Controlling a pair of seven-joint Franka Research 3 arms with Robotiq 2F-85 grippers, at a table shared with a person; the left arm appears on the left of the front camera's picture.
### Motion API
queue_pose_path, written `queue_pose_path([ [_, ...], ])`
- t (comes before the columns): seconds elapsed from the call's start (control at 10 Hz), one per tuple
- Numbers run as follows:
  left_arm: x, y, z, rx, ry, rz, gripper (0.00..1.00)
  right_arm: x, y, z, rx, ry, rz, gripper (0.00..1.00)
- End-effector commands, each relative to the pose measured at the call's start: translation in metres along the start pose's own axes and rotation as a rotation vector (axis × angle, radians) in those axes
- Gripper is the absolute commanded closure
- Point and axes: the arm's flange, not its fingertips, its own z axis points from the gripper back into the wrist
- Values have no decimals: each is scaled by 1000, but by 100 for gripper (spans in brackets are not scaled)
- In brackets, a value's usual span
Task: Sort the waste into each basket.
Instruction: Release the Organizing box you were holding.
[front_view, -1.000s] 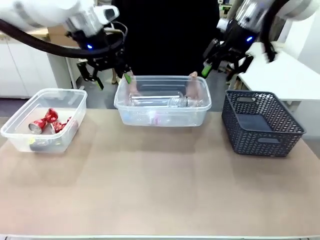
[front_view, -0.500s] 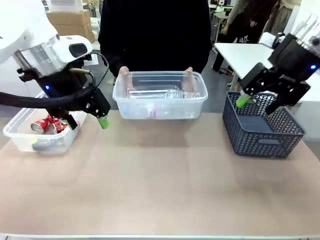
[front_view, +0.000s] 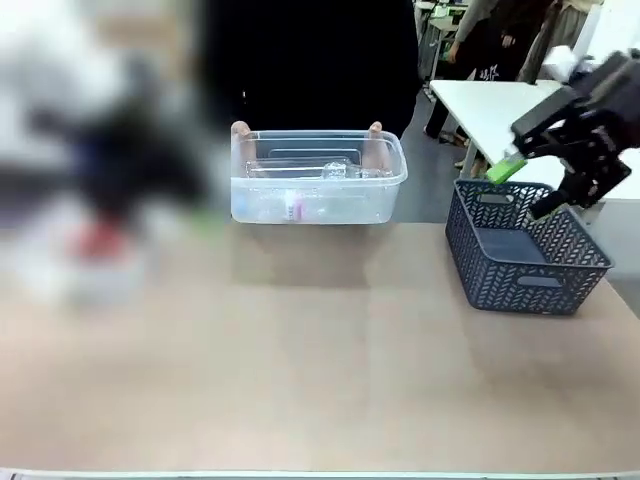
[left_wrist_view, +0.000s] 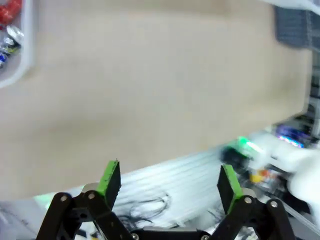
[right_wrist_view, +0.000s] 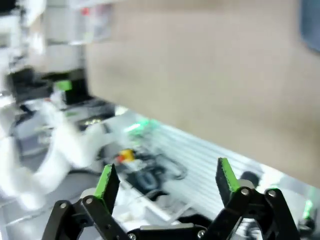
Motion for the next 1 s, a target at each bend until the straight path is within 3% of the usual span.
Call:
queue_pose_path([
  [0.0,-27,91,26,-665,2,267,0,-35,-62,69,885,-259,-401,0],
  [0.1,-30,117,24,-865,-59,360,0,-42,-85,86,1057,-344,-458,0],
  [0.3,-38,156,20,-1155,-193,411,0,-47,-116,97,1168,-447,-493,0],
  [0.4,-25,162,12,-1071,-171,570,0,-57,-92,103,451,-72,-199,0],
  [0.5,-34,152,44,-661,-35,231,0,-57,-92,103,451,-72,-199,0],
  [0.9,-34,152,44,-661,-35,231,0,-57,-92,103,451,-72,-199,0],
])
